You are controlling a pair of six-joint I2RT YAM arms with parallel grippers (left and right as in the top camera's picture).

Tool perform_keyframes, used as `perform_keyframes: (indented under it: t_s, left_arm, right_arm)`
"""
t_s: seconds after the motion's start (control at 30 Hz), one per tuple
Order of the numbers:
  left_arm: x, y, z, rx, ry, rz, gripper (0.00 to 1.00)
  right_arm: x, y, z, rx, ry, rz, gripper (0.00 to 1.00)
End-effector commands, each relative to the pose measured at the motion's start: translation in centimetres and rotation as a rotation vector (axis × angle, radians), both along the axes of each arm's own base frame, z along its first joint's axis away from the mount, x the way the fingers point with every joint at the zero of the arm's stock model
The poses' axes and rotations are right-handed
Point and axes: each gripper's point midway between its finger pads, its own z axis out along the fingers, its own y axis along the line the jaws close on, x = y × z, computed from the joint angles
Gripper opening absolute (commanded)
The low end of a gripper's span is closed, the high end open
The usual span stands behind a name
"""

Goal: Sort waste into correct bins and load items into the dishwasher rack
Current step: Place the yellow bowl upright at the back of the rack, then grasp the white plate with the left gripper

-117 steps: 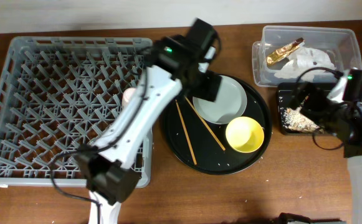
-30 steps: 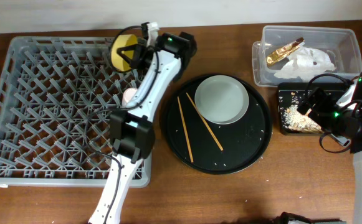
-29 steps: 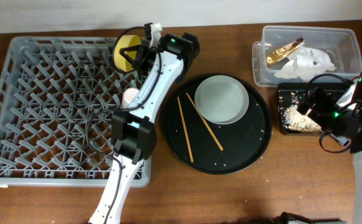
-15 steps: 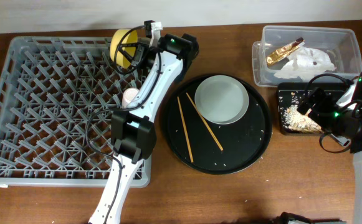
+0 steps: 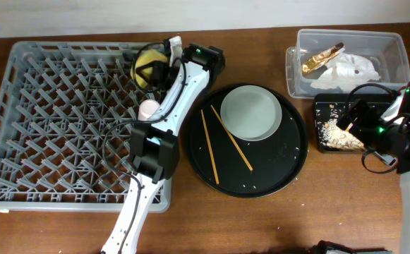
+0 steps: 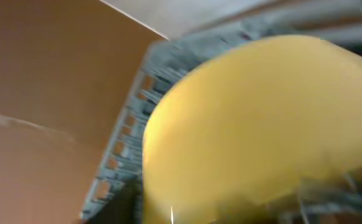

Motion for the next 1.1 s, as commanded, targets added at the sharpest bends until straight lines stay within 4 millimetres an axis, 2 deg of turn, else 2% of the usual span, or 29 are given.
perform_keyframes:
  t_s: [0.0, 0.17, 0.27, 0.33, 0.37, 0.4, 0.47, 0.53, 0.57, 0.6, 0.67, 0.7, 0.73, 0.8, 0.83, 0.9, 0.97, 1.07]
  left_arm:
    - [-0.7, -1.4, -2.2, -0.067, 0.116, -0.022, 0.65]
    - [-1.2, -3.4, -2.7, -0.159, 0.213, -0.073, 0.71]
    - [-0.4, -5.5, -0.1, -0.306, 0.231, -0.176, 0.77]
    - [-0.3, -8.6, 1.7, -0.5, 0.271, -0.328, 0.94]
    - [-0.5, -10.2, 2.0, -0.587, 0.304, -0.406, 0.94]
    - [-1.5, -12.4, 2.5, -0.75, 0.363, -0.499, 0.95]
    - [-4.3, -17.8, 1.5, -1.032, 0.539, -0.672, 0.95]
    - [-4.7, -19.0, -0.3, -1.127, 0.574, -0.618, 0.84]
    - [-5.1, -20.4, -1.0, -1.178, 0.603, -0.639, 0.83]
    - [-5.3, -21.3, -1.6, -1.19, 0.621, -0.651, 0.83]
    - [-5.5, -22.6, -3.4, -1.166, 0.645, -0.659, 0.74]
    - [-5.4, -22.9, -4.7, -1.141, 0.657, -0.652, 0.73]
    - [-5.3, -23.4, -7.3, -1.145, 0.674, -0.624, 0.72]
    - [-5.3, -23.4, -9.9, -1.14, 0.699, -0.605, 0.71]
    - [-5.4, -23.4, -10.6, -1.138, 0.704, -0.603, 0.7]
    - [-5.2, -23.6, -12.3, -1.137, 0.708, -0.6, 0.63]
    - [-5.3, -23.5, -13.3, -1.135, 0.715, -0.595, 0.6]
    - [-5.5, -23.5, -13.6, -1.133, 0.722, -0.591, 0.17]
  right_arm:
    - [-0.1, -0.2, 0.0, 0.003, 0.001, -0.014, 0.98]
    - [-0.1, -0.2, 0.0, 0.003, 0.001, -0.014, 0.98]
    - [-0.1, -0.2, 0.0, 0.003, 0.001, -0.014, 0.98]
    - [-0.1, -0.2, 0.0, 0.003, 0.001, -0.014, 0.98]
    - [0.0, -0.2, 0.0, 0.003, -0.002, -0.014, 0.98]
    - [0.0, -0.2, 0.0, 0.003, 0.0, -0.014, 0.98]
    - [0.1, -0.2, 0.0, 0.003, 0.0, -0.014, 0.98]
    - [0.1, -0.2, 0.0, 0.003, 0.0, -0.014, 0.99]
    - [0.1, -0.2, 0.0, 0.003, 0.0, -0.014, 0.98]
    - [0.1, -0.2, 0.0, 0.003, 0.0, -0.014, 0.98]
    - [0.1, -0.2, 0.0, 0.003, 0.0, -0.014, 0.99]
    - [0.1, -0.3, 0.0, 0.003, 0.0, -0.014, 0.99]
    - [0.1, -0.3, 0.0, 0.003, 0.0, -0.014, 0.98]
    - [0.1, -0.2, 0.0, 0.003, 0.0, -0.014, 0.99]
    - [0.1, -0.2, 0.0, 0.003, 0.0, -0.014, 0.99]
    - [0.1, -0.2, 0.0, 0.003, 0.0, -0.014, 0.98]
    - [0.1, -0.2, 0.0, 0.003, 0.0, -0.014, 0.98]
    - [0.1, -0.2, 0.0, 0.003, 0.0, -0.014, 0.99]
